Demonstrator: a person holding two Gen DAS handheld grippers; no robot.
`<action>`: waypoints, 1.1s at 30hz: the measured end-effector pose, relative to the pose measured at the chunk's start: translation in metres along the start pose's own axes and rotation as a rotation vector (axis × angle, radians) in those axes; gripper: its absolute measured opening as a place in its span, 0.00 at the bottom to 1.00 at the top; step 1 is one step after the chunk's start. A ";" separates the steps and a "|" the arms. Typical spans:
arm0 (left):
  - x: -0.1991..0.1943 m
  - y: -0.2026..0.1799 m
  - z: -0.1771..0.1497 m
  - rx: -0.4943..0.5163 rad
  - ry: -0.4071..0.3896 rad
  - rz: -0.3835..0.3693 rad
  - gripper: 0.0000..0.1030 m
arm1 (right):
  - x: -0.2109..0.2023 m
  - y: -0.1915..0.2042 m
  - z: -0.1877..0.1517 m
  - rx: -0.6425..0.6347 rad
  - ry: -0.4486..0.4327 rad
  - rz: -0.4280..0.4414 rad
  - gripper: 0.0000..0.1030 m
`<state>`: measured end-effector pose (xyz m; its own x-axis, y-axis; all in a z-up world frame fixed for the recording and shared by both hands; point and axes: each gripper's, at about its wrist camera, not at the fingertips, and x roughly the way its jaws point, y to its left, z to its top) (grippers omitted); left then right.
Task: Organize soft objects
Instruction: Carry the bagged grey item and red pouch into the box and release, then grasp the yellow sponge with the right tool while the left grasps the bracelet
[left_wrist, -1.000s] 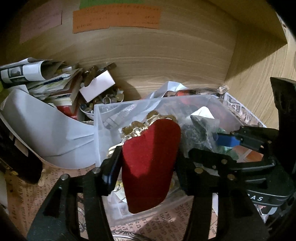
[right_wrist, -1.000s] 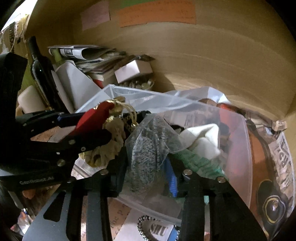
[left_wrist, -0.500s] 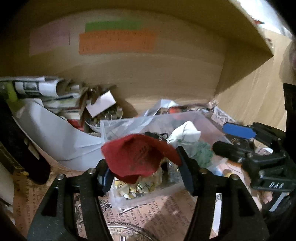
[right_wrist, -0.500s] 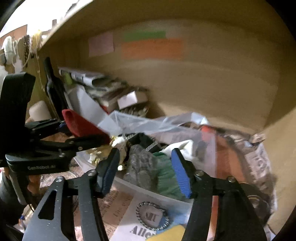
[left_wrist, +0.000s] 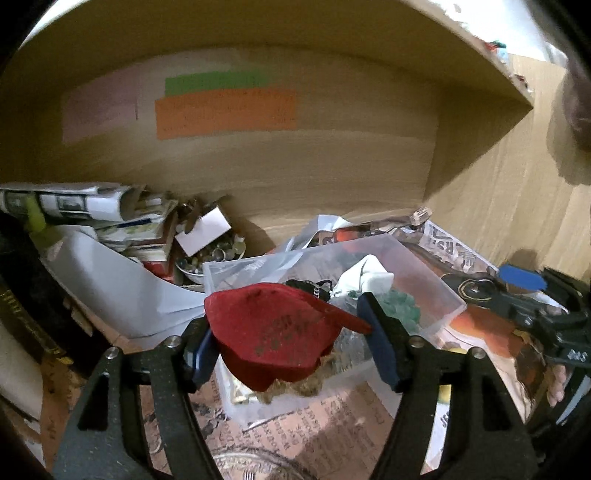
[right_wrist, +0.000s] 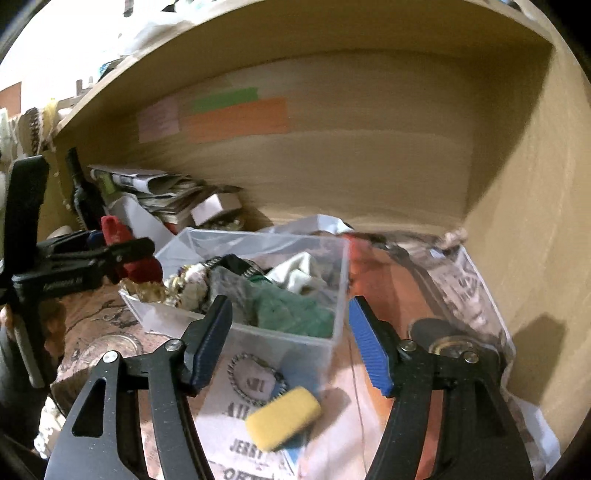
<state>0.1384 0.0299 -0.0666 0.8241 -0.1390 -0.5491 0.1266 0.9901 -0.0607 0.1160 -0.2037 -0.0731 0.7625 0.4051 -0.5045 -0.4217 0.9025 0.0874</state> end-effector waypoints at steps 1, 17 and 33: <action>0.009 0.001 0.003 -0.005 0.014 0.001 0.67 | 0.000 -0.004 -0.002 0.015 0.003 0.000 0.60; 0.043 0.005 0.013 -0.020 0.083 0.014 0.81 | 0.020 -0.018 -0.046 0.080 0.134 0.028 0.60; -0.022 -0.021 -0.011 0.049 -0.002 -0.023 0.93 | 0.041 -0.001 -0.079 0.081 0.264 0.062 0.47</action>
<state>0.1119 0.0126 -0.0622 0.8216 -0.1617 -0.5467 0.1725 0.9845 -0.0320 0.1090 -0.1995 -0.1620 0.5782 0.4171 -0.7012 -0.4148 0.8904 0.1876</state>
